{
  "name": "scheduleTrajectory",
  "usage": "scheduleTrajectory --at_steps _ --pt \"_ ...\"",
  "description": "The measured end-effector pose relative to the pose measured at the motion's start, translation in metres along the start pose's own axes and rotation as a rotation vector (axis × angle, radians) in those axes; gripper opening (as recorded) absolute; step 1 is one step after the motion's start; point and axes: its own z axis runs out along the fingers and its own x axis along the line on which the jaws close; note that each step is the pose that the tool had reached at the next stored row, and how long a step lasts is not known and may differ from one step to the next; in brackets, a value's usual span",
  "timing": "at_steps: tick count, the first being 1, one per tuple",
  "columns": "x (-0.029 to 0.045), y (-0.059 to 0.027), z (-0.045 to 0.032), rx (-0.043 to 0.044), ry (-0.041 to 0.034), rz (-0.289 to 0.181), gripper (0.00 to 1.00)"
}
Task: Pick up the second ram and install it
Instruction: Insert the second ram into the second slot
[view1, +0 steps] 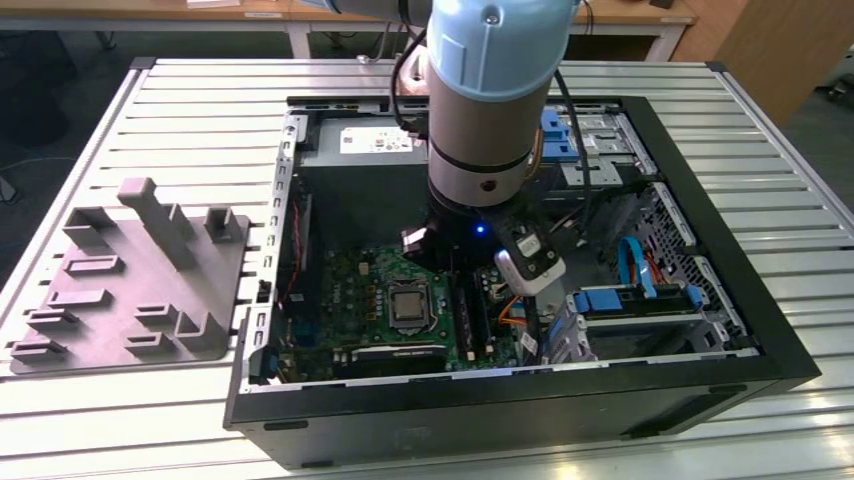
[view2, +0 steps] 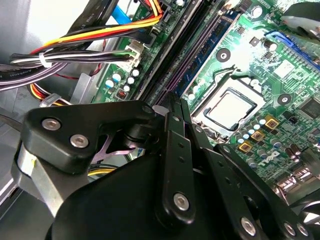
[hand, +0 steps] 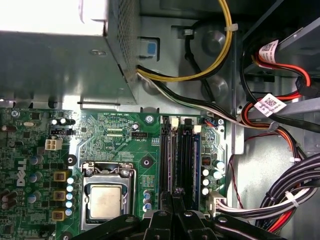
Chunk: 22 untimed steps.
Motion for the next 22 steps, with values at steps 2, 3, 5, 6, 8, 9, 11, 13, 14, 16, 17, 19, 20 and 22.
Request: scheduleTrajectory --at_steps 2,3,5,6,8,9,11,13,14,16,17,19,20,22 --pt "0.0000 0.0000 0.0000 0.0001 -0.0003 0.004 0.11" --pt "0.0000 0.0000 0.0000 0.0002 -0.0004 0.006 0.11" --pt "-0.0001 0.0000 0.0000 0.0005 -0.0008 0.012 0.11" --pt "-0.0001 0.0000 0.0000 0.0006 -0.0011 0.015 0.11" --pt "-0.0001 0.0000 0.0001 0.0007 -0.0015 0.021 0.11" --pt "-0.0002 0.0000 0.0001 0.0009 -0.0017 0.024 0.11" --pt "-0.0002 0.0000 0.0001 0.0010 -0.0020 0.029 0.11" --pt "-0.0002 0.0000 0.0001 0.0011 -0.0023 0.033 0.11" --pt "-0.0002 0.0000 0.0001 0.0011 -0.0025 0.036 0.11" --pt "-0.0002 0.0000 0.0001 0.0014 -0.0028 0.041 0.11" --pt "-0.0002 0.0000 0.0001 0.0016 -0.0030 0.044 0.11" --pt "-0.0003 -0.0001 0.0001 0.0017 -0.0034 0.049 0.11" --pt "-0.0003 -0.0001 0.0001 0.0019 -0.0035 0.051 0.11" --pt "-0.0003 -0.0001 0.0008 0.0015 -0.0038 0.053 0.11"
